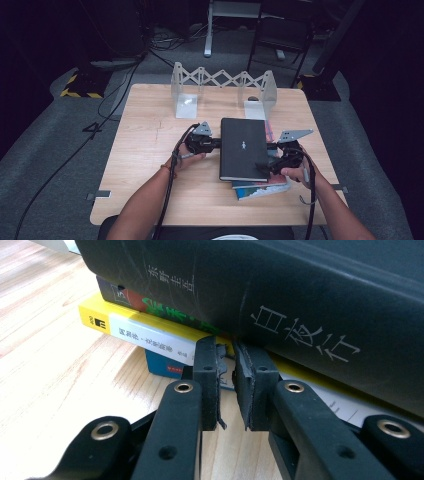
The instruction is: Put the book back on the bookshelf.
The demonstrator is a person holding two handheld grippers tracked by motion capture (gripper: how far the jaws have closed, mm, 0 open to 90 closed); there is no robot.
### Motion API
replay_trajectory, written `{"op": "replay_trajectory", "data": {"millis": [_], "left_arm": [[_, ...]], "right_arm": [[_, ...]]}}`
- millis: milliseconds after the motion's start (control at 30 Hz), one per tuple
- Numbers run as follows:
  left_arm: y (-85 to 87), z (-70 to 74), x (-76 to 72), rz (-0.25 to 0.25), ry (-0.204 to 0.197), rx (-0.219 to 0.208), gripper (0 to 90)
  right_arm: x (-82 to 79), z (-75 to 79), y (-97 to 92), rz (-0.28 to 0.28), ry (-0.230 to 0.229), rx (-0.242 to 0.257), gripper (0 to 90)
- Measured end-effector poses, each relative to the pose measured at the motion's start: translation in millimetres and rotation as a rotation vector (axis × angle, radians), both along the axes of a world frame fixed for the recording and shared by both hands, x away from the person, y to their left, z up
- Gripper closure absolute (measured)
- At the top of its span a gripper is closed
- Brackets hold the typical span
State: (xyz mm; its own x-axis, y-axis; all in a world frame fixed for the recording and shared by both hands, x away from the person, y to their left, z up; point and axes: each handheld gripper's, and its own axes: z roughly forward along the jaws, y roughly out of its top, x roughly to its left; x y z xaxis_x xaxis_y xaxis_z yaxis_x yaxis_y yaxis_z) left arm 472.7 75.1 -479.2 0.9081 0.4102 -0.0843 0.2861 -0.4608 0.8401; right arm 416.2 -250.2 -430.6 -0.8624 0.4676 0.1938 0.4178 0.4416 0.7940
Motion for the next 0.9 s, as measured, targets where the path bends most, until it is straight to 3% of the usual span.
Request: {"op": "replay_trajectory", "data": {"millis": [267, 567, 633, 700, 733, 900], "left_arm": [[-0.7, 5.4, -0.5, 0.016, 0.014, -0.051, 85.6], [1.6, 23.7, -3.7, 0.027, -0.031, -0.068, 87.8], [0.3, 31.9, -6.1, 0.033, -0.052, -0.044, 87.7], [-0.9, 34.6, -6.2, 0.038, -0.044, -0.032, 87.7], [-4.1, 39.1, -6.8, 0.045, -0.056, -0.001, 87.7], [-7.3, 48.0, -5.5, 0.047, -0.058, 0.005, 87.7]], "right_arm": [[-3.3, 3.7, 1.2, -0.001, -0.057, -0.011, 4.3], [-4.3, 13.5, 2.7, -0.019, -0.15, -0.029, 9.6], [-4.0, 16.0, 1.1, -0.036, -0.169, -0.016, 13.2], [-3.5, 17.5, -0.1, -0.049, -0.18, -0.011, 14.8], [-3.4, 18.3, -0.4, -0.053, -0.183, -0.012, 15.5], [-2.1, 22.5, -3.3, -0.08, -0.205, -0.012, 19.3]]}}
